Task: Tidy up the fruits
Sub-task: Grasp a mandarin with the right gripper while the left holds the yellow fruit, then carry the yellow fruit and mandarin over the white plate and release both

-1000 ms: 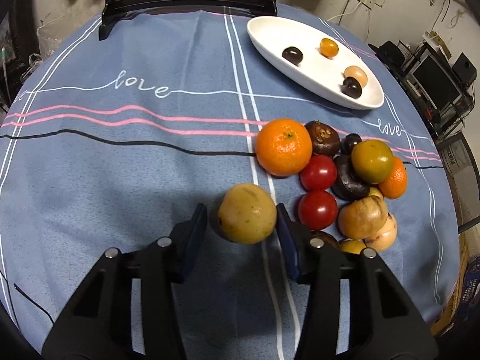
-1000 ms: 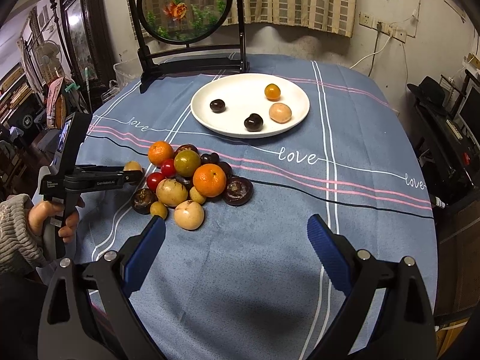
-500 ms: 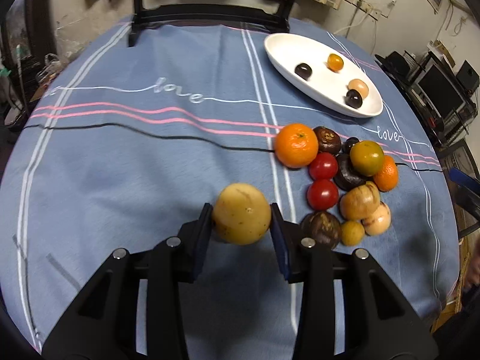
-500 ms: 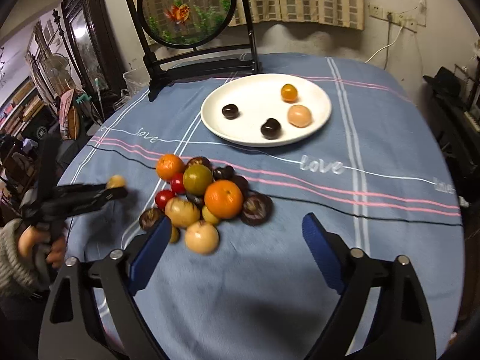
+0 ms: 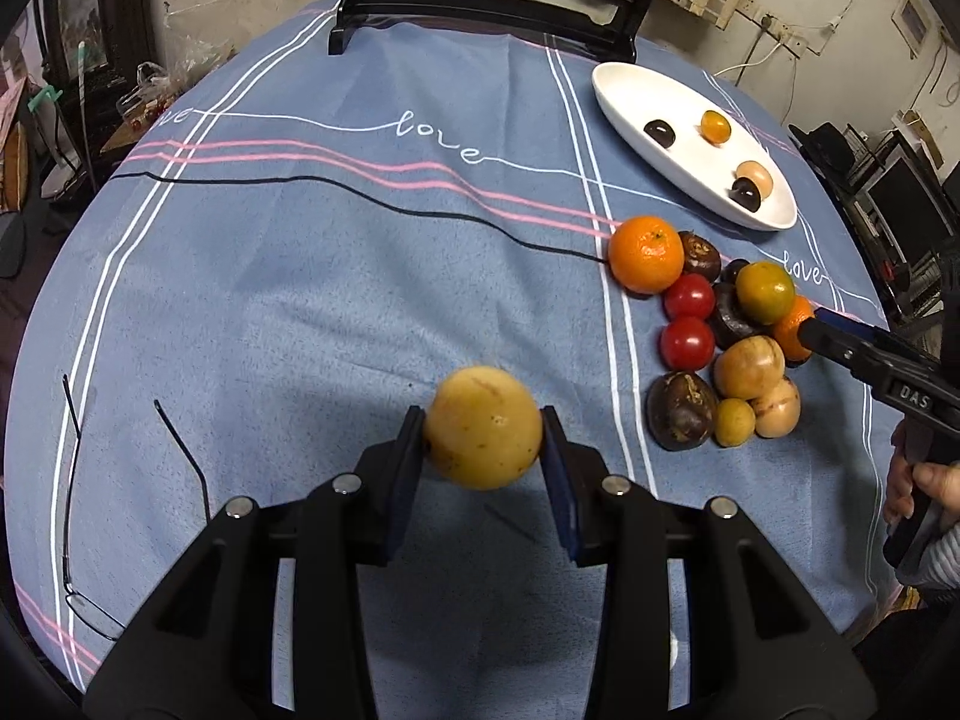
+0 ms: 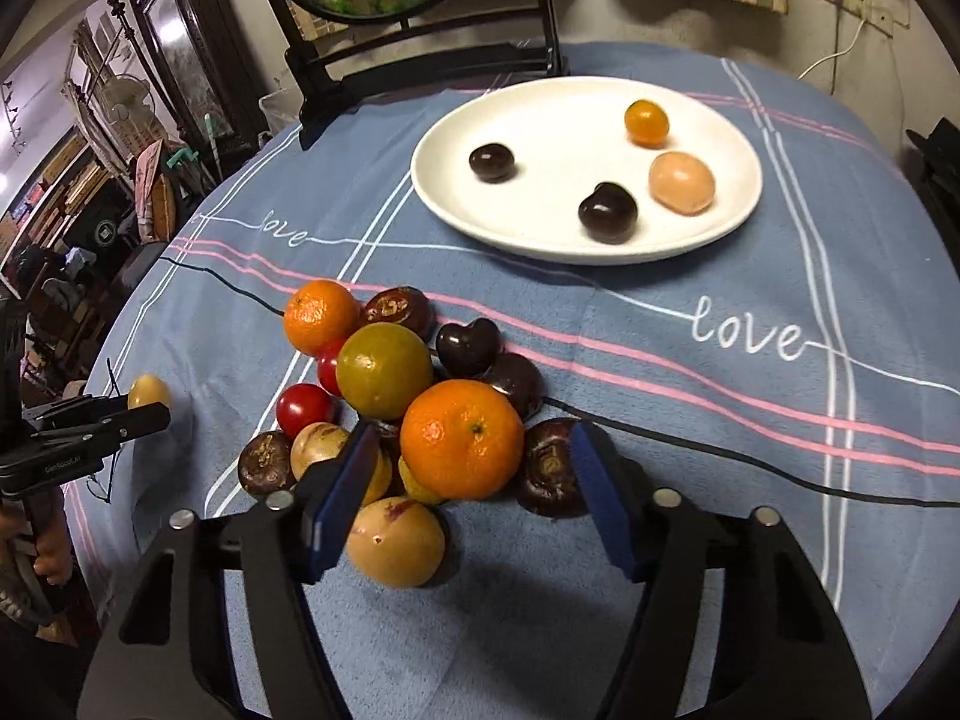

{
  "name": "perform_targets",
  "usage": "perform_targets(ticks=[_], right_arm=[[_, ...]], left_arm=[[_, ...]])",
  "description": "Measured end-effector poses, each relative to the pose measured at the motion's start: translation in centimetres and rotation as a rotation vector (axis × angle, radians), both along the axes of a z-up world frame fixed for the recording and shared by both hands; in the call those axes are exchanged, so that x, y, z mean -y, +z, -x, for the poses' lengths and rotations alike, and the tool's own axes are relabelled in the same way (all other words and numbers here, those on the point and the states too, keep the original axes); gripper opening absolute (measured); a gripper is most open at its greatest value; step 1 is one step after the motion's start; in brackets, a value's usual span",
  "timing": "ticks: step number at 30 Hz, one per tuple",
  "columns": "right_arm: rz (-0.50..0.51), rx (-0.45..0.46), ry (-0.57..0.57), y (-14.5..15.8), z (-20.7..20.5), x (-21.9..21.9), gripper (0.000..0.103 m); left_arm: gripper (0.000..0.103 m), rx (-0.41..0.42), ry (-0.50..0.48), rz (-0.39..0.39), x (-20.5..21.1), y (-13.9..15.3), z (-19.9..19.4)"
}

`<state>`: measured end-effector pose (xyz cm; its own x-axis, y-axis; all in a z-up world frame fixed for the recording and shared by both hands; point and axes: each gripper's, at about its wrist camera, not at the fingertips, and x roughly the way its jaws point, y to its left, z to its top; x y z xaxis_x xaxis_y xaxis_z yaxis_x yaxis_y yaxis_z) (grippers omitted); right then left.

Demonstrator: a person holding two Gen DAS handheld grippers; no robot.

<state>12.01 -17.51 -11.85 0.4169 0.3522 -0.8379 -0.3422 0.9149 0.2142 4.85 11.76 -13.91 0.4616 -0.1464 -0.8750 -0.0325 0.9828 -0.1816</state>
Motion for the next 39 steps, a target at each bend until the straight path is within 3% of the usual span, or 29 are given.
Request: perform_targets(ticks=[6,15,24,29,35,39], right_arm=[[-0.013,-0.026,0.032,-0.8,-0.5,-0.5,0.046],[-0.030,-0.024,-0.002,0.0,1.2,0.5,0.044],[-0.025,-0.004,-0.153,1.6,5.0,5.8,0.044],[-0.029,0.060,-0.205,4.2,3.4,8.1,0.044],[-0.041,0.152,-0.158,6.8,-3.2,7.1,0.044],[-0.038,0.183,-0.100,6.5,-8.5,5.3,0.044]], left_arm=[[0.038,-0.015,-0.002,-0.002,0.5,-0.3,-0.2],[0.038,-0.003,-0.065,-0.001,2.4,0.0,-0.6],[0.038,0.055,-0.199,0.004,6.4,2.0,-2.4],[0.039,0.117,-0.264,-0.014,8.8,4.2,-6.9],[0.039,0.199,-0.301,-0.060,12.2,6.9,-15.2],[0.039,0.198,-0.297,-0.080,14.1,6.3,-20.7]])
